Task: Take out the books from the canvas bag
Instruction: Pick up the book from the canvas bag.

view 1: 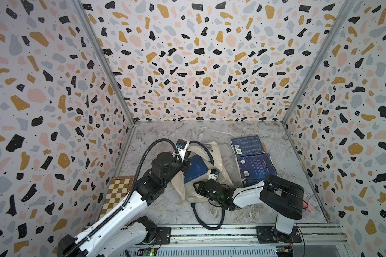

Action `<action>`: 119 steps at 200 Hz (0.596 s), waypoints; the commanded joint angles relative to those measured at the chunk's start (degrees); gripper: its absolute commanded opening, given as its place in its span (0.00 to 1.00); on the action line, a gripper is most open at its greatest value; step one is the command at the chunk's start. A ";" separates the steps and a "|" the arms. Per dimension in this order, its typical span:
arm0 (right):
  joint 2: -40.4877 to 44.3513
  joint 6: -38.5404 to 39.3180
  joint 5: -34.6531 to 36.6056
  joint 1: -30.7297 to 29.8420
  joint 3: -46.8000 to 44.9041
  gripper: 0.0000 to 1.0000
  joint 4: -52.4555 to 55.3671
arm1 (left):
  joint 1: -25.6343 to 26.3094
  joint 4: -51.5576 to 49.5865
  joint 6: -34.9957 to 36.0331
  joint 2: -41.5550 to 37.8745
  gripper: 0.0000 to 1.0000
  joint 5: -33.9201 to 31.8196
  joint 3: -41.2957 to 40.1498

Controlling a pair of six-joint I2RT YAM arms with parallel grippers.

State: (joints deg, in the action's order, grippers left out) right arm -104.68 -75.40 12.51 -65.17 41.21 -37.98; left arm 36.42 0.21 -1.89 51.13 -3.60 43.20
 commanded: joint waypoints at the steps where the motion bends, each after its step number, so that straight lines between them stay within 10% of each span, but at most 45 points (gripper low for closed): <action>1: -1.91 -1.42 -0.82 1.37 1.60 0.52 -4.90 | 0.05 10.00 1.26 -2.90 0.00 3.24 -0.56; 119: -11.16 -7.07 1.68 3.81 1.51 0.57 -18.18 | 0.99 19.10 2.99 -8.68 0.00 10.68 -5.86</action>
State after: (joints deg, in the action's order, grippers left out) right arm -113.56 -81.73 12.49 -62.35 42.15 -54.35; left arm 36.84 7.33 -0.16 44.82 3.55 37.69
